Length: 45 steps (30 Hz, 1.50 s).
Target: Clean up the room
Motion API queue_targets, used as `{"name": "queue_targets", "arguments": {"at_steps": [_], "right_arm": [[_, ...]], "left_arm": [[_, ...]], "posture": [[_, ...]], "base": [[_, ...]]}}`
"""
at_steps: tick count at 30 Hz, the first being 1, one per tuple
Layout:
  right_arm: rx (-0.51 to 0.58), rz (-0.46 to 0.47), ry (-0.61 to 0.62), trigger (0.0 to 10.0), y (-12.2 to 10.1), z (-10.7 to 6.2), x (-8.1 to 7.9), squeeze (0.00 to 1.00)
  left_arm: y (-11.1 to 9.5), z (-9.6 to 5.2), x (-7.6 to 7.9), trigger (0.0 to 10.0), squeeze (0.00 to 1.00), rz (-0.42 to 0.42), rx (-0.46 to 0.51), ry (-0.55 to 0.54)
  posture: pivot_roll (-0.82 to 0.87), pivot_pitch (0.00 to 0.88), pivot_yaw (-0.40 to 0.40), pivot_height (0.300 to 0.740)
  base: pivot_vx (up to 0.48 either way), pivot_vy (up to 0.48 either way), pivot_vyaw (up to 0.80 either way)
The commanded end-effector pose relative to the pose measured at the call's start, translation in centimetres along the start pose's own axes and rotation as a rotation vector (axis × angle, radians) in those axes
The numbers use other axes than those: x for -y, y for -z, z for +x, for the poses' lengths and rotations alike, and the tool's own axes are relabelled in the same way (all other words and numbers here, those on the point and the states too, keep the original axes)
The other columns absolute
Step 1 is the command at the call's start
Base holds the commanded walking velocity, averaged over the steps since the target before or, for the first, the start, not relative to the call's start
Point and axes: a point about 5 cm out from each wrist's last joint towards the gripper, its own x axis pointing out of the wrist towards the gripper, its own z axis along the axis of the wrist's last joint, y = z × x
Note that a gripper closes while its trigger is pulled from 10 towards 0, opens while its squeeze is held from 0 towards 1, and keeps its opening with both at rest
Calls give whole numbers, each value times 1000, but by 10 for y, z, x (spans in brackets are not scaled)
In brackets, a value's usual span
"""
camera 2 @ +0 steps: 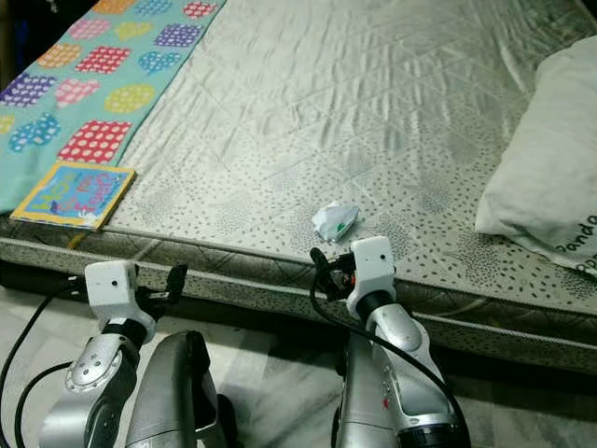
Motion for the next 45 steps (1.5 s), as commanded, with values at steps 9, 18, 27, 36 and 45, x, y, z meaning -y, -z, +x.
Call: {"name": "queue_targets", "arguments": {"at_steps": [9, 18, 27, 36, 45], "right_arm": [[-16, 14, 11, 10000, 2, 18, -9, 1000], [-35, 70, 131, 10000, -2, 51, -7, 0], [24, 82, 243, 10000, -22, 72, 4, 0], [24, 82, 255, 10000, -14, 71, 6, 0], [40, 142, 186, 10000, -10, 68, 8, 0]], "left_arm": [[0, -7, -5, 10000, 0, 10, -16, -32], [0, -15, 1, 10000, 0, -11, -31, -33], [-6, -21, 4, 10000, 0, -16, -35, -19], [-3, -27, 6, 10000, 0, -20, -58, -13], [-4, -29, 7, 10000, 0, -18, -66, 4]], "posture": [[-77, 287, 38, 532], [-28, 357, 43, 532], [9, 373, 57, 532], [18, 369, 61, 532], [23, 350, 67, 532]], "base": [[0, 0, 0], [0, 0, 0], [0, 0, 0], [0, 0, 0], [0, 0, 0]]}}
